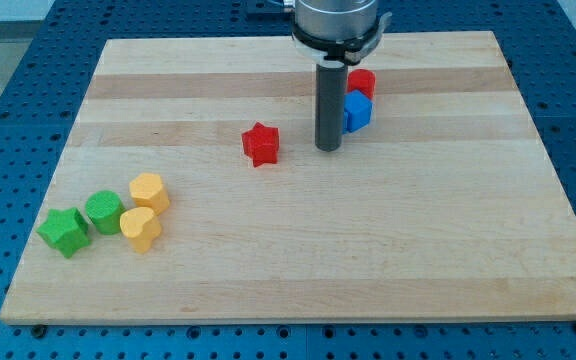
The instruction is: Slide the red star to the blue triangle
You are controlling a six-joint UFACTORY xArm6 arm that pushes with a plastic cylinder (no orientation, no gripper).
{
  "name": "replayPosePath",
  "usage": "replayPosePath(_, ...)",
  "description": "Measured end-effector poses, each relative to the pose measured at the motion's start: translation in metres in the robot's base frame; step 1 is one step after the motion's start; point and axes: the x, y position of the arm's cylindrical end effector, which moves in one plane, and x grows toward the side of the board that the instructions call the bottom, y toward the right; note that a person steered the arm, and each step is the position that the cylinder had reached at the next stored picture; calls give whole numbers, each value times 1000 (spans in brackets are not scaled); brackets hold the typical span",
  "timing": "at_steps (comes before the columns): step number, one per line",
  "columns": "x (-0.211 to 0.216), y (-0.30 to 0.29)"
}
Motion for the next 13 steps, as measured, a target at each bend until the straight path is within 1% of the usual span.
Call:
replayPosePath(4, 0, 6)
replayPosePath(5, 29, -5)
replayPosePath(6, 52, -37)
replayPosePath(7, 52, -53)
replayPosePath(9, 53, -55)
replayPosePath(10, 62, -58)
replayPosePath(11, 65, -98)
replayPosePath(12, 55, -107)
replayPosePath(13, 25, -107)
